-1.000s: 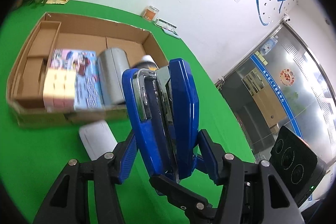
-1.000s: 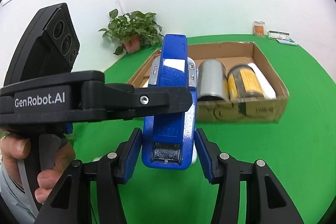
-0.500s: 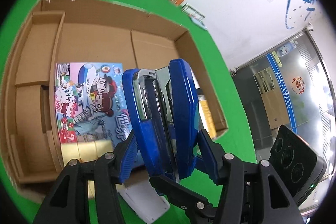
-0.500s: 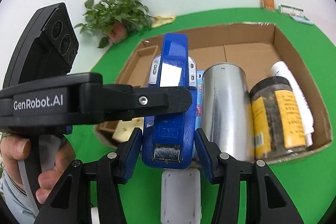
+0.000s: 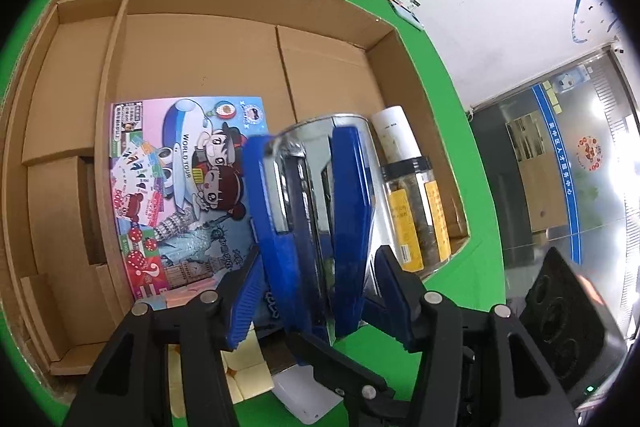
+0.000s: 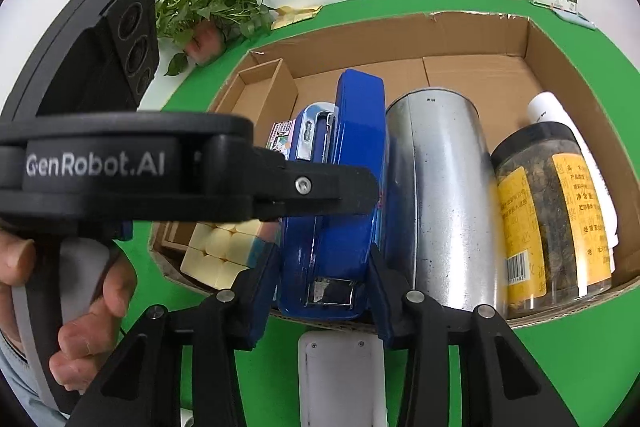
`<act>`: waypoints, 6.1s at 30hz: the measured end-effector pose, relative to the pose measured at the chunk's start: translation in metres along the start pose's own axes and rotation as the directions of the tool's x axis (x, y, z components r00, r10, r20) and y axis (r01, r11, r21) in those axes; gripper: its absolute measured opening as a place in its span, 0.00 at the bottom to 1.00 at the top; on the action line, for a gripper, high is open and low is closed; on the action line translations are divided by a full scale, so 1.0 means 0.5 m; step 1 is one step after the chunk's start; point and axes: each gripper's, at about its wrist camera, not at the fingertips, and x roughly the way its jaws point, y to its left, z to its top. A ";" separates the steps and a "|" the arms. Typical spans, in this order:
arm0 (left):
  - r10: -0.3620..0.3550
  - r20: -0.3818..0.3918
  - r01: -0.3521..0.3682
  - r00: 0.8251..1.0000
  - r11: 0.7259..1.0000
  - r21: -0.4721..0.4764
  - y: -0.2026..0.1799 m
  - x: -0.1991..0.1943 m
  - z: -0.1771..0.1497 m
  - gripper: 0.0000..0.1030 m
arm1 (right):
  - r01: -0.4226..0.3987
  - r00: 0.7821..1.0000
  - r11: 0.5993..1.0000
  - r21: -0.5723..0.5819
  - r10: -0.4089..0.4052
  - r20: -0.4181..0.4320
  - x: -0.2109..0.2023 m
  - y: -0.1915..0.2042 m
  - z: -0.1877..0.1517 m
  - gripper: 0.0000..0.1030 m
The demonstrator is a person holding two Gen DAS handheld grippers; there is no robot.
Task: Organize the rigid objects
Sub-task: 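Lower the stapler upright beside the silver cylinder, open both grippers, then move both grippers to the white folding phone stand, then grasp the white phone stand with both grippers and lift it, then carry the phone stand over the box toward the silver cylinder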
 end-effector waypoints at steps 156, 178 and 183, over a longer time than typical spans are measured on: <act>-0.137 0.051 0.139 0.989 0.990 -0.036 -0.147 0.116 -0.526 0.35 | -0.053 0.998 0.998 -0.030 0.054 0.014 -0.261 -0.148 -0.563 0.62; -0.122 0.314 0.089 0.942 0.989 0.117 -0.192 -0.125 -0.382 0.29 | -0.073 0.964 0.969 -0.237 0.130 0.233 -0.357 0.001 -0.345 0.62; -0.108 0.329 0.076 0.938 0.991 0.110 -0.158 -0.156 -0.317 0.29 | -0.082 0.965 0.967 -0.241 0.138 0.225 -0.327 0.055 -0.261 0.62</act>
